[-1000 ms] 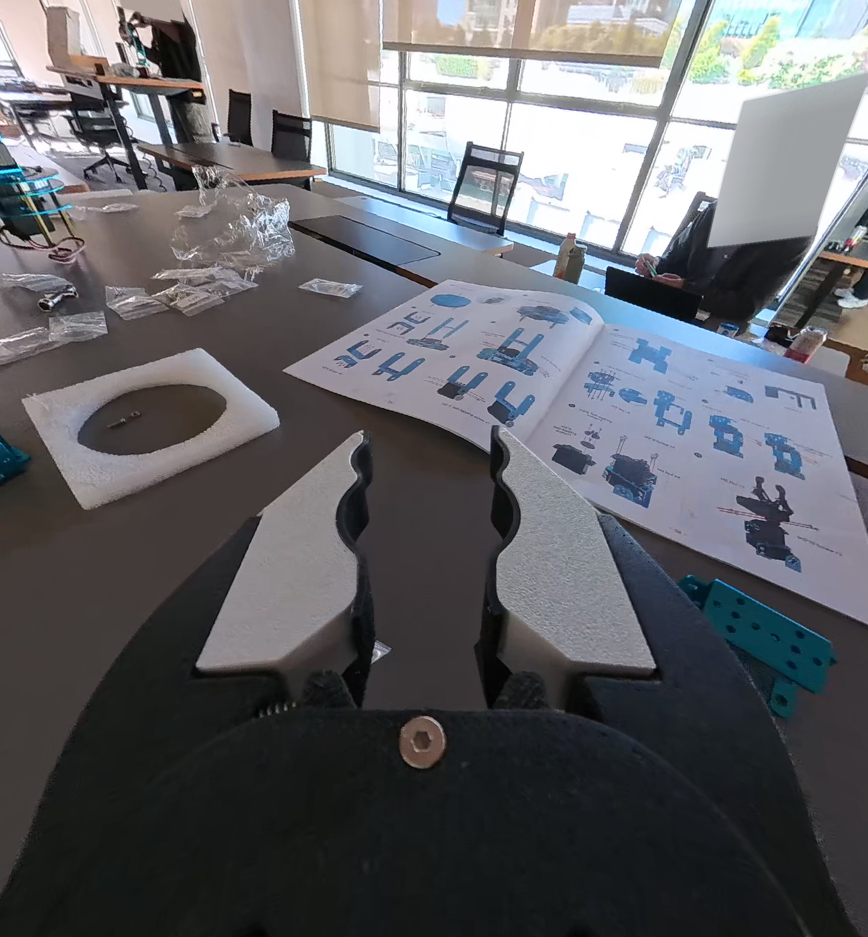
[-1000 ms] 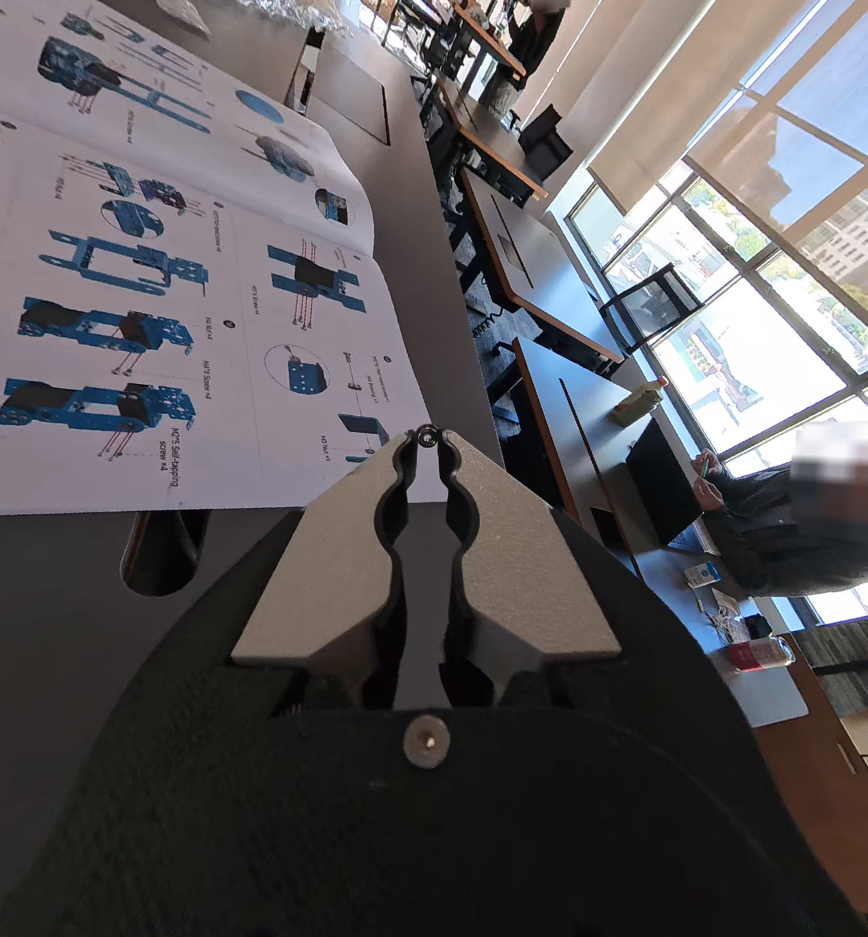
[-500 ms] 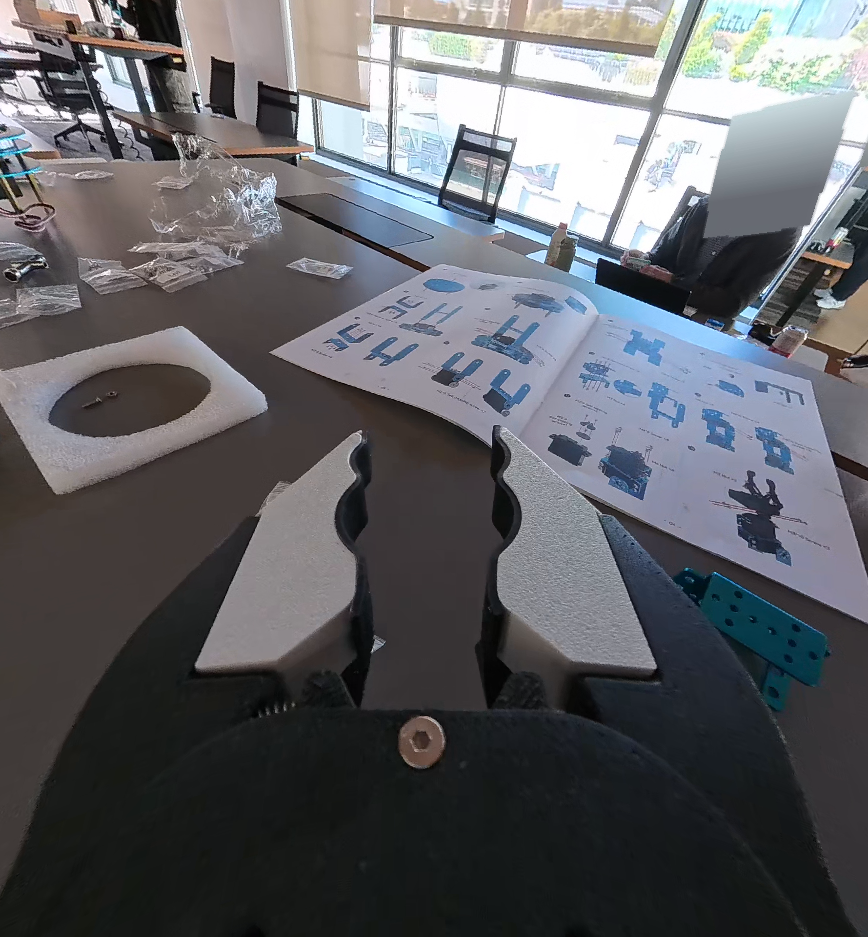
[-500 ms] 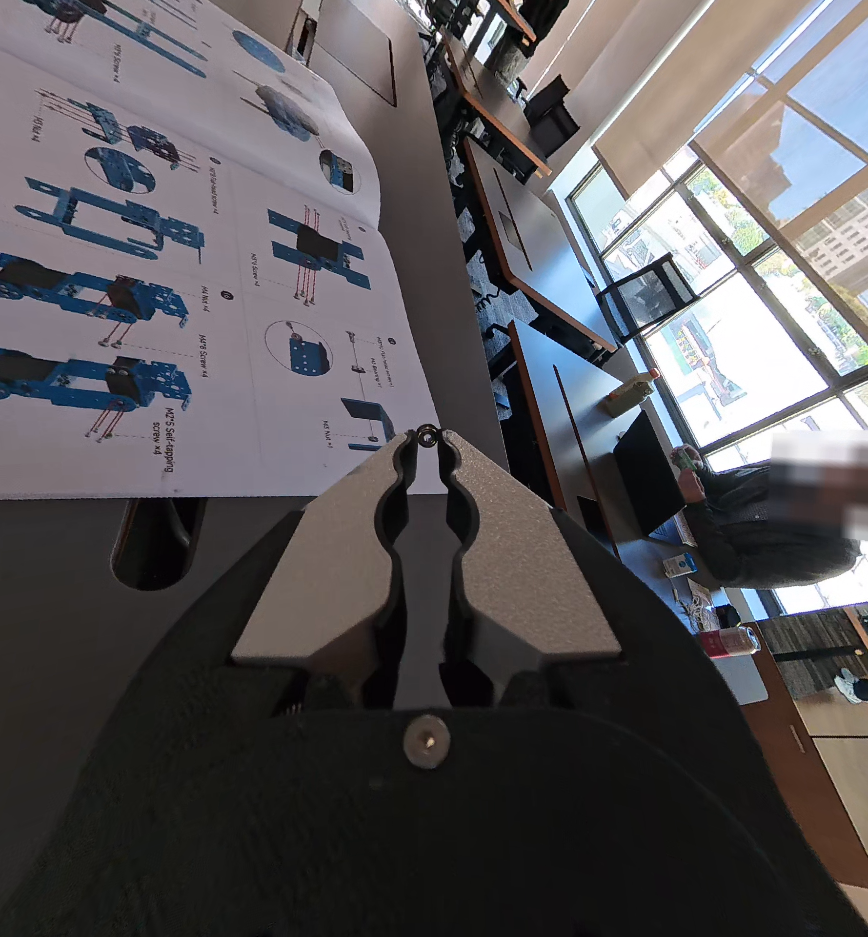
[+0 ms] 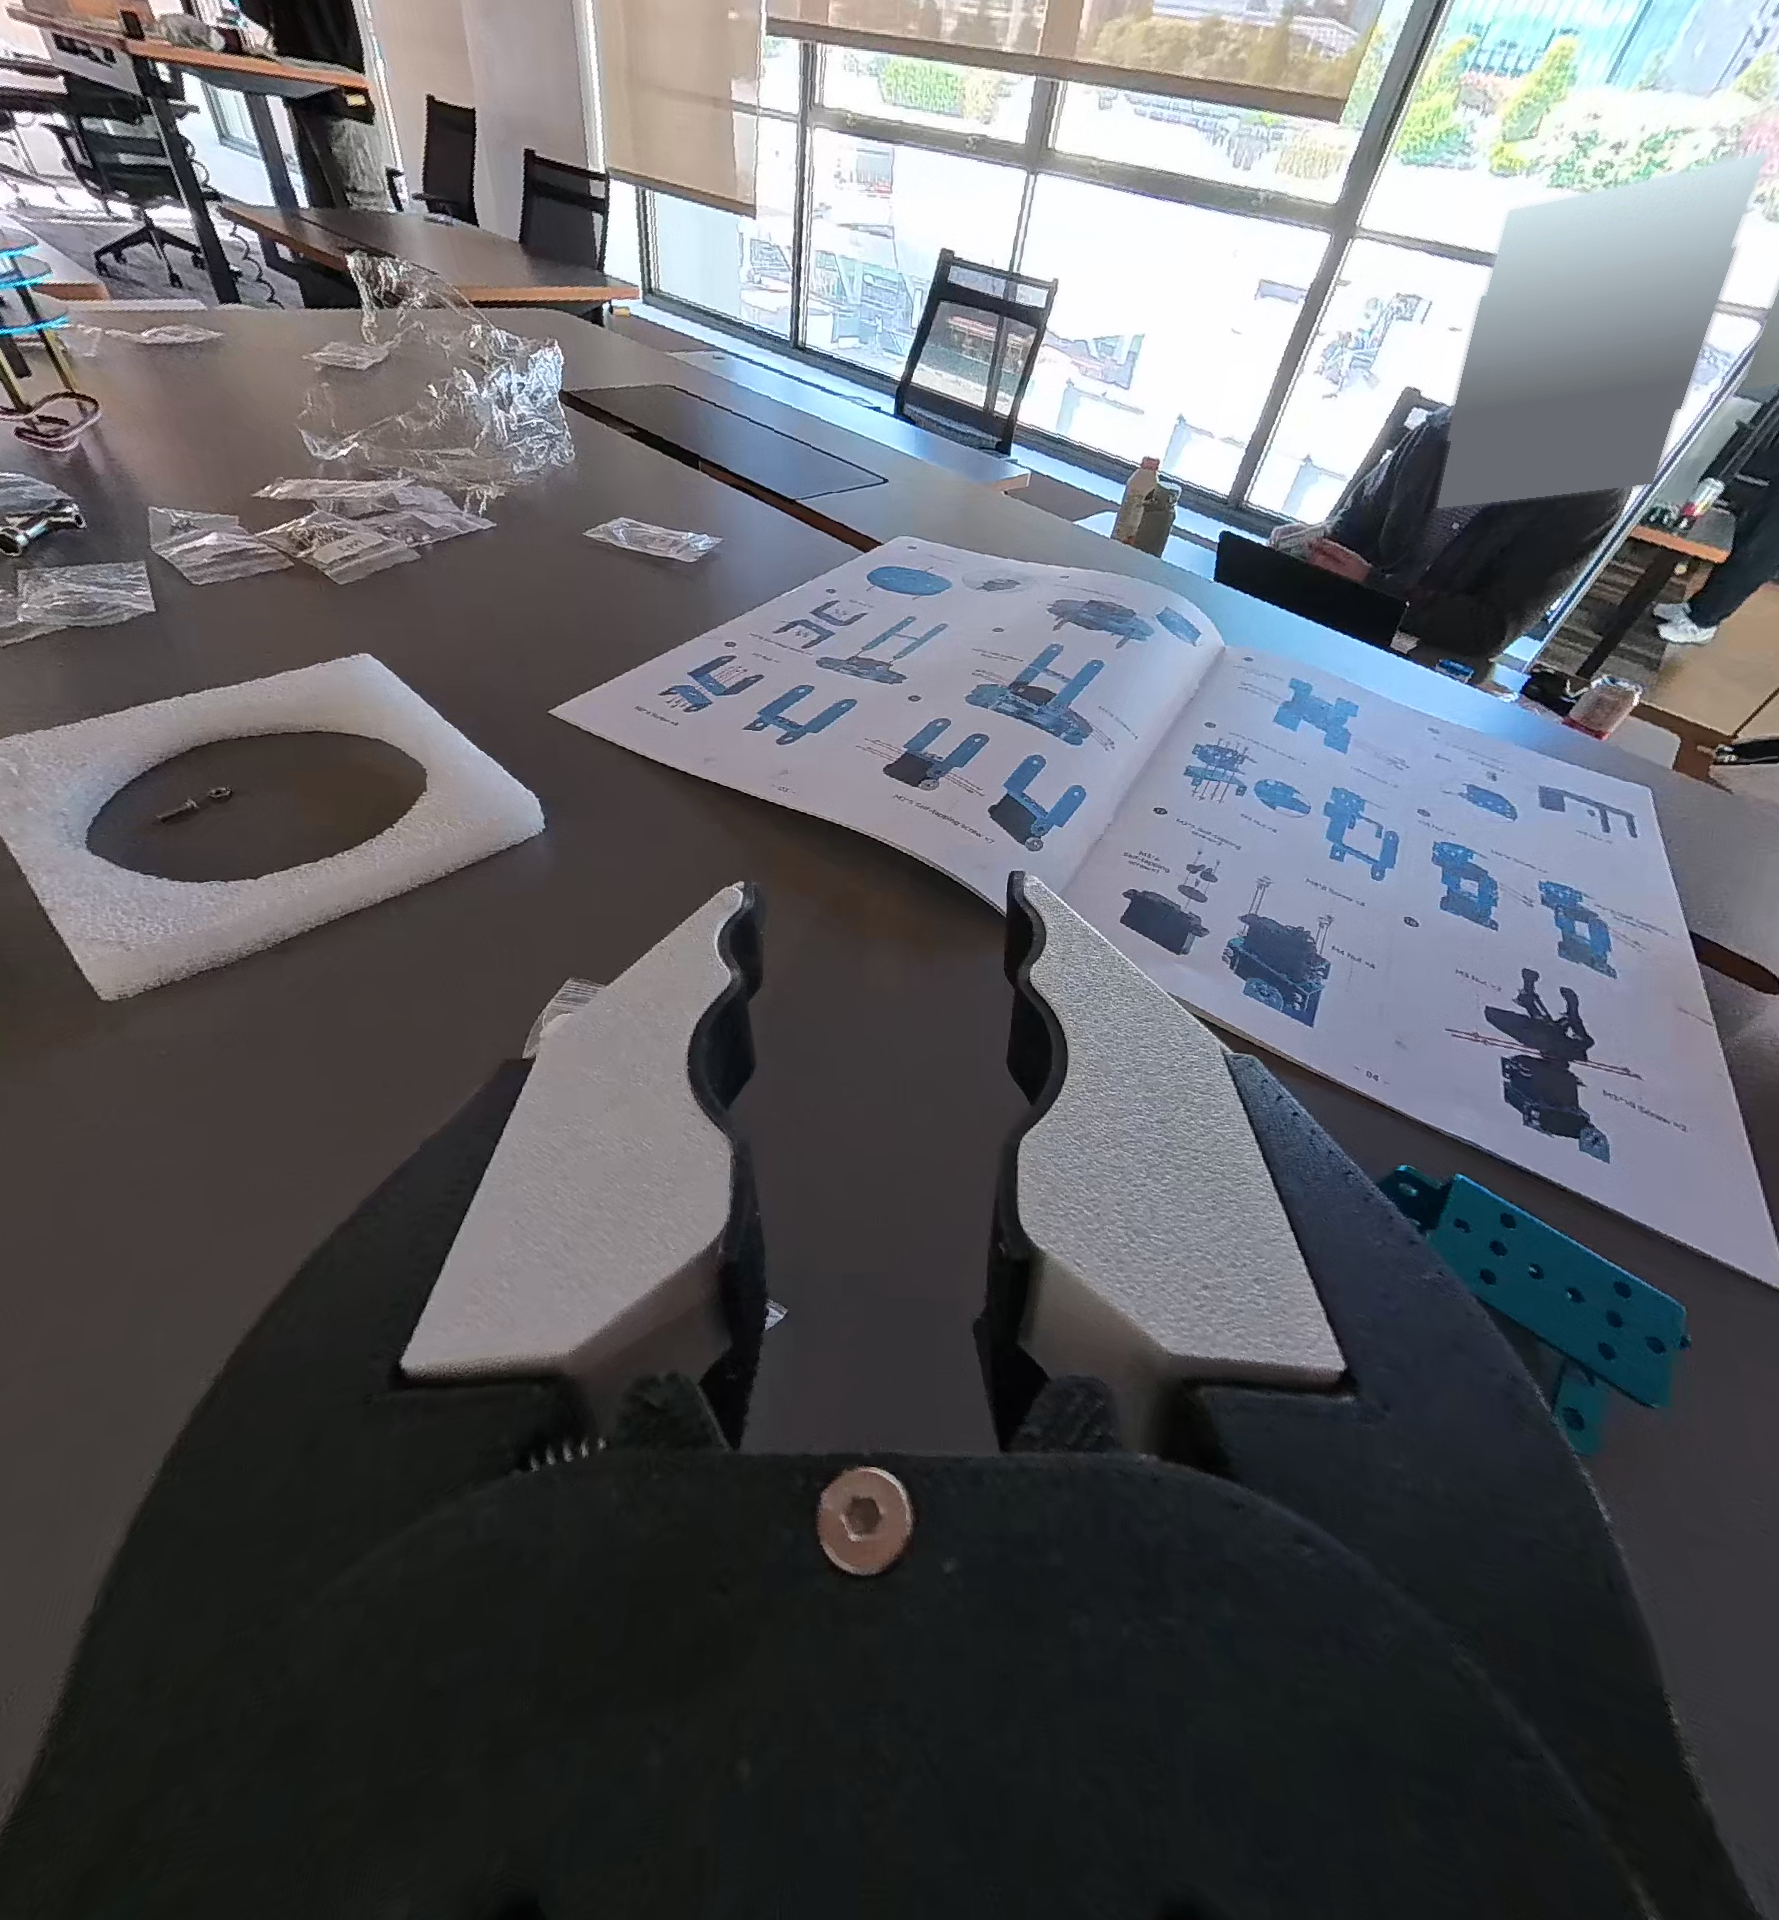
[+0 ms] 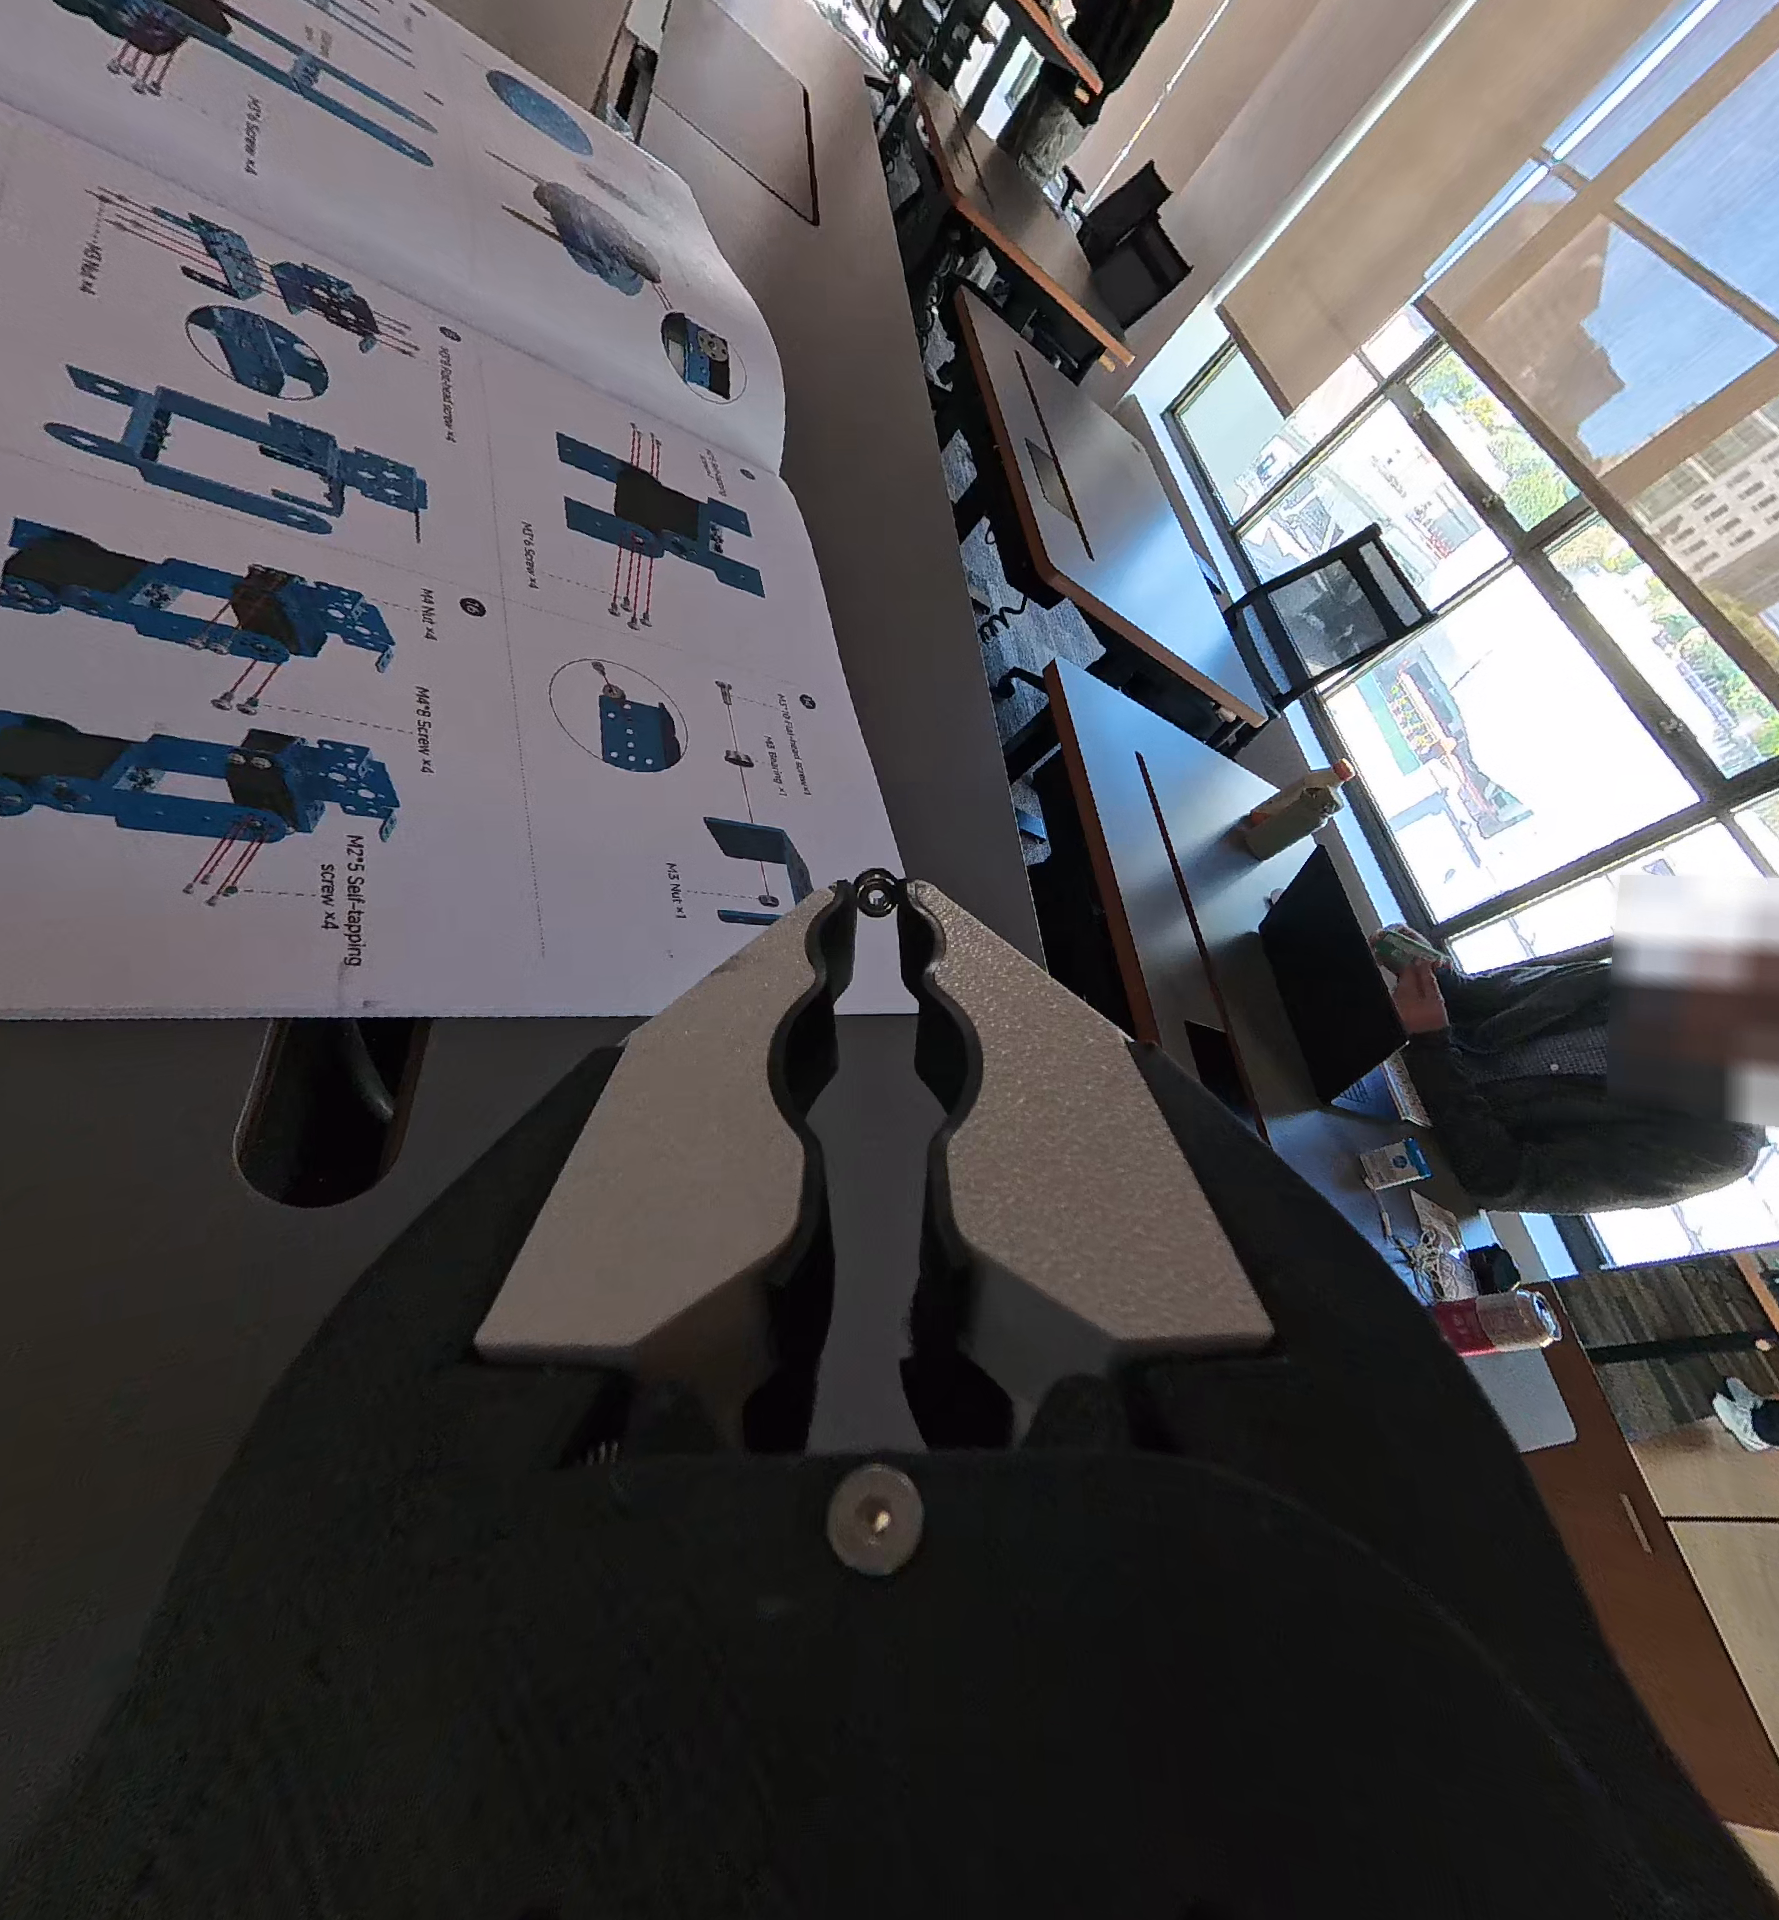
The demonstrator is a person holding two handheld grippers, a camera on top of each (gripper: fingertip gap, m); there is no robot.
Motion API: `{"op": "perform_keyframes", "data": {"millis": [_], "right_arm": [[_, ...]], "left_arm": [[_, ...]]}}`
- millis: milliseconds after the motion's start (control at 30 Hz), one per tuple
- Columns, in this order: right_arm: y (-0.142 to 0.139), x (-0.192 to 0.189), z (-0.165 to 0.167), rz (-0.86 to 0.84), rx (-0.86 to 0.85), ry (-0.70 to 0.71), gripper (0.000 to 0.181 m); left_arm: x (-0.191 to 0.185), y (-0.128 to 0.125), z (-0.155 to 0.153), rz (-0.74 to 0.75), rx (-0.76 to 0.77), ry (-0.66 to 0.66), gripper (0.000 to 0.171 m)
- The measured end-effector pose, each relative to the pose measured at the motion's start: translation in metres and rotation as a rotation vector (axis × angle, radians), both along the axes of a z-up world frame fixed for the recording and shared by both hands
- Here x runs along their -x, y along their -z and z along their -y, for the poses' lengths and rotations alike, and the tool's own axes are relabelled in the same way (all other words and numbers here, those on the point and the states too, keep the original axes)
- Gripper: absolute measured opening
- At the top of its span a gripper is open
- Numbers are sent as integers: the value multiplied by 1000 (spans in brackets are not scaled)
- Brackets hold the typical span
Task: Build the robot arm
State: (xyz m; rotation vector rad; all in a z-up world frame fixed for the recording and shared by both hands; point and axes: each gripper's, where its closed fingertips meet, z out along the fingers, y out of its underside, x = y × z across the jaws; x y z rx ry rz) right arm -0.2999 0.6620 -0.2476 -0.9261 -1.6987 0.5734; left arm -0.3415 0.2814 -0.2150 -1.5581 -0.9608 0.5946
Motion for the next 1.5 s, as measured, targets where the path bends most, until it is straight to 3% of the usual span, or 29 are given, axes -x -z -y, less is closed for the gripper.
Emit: {"op": "perform_keyframes", "data": {"millis": [1500], "right_arm": [[3,1,2,11,-16,-8,7]], "left_arm": [[-1,2,-4,-4,24,19,43]]}}
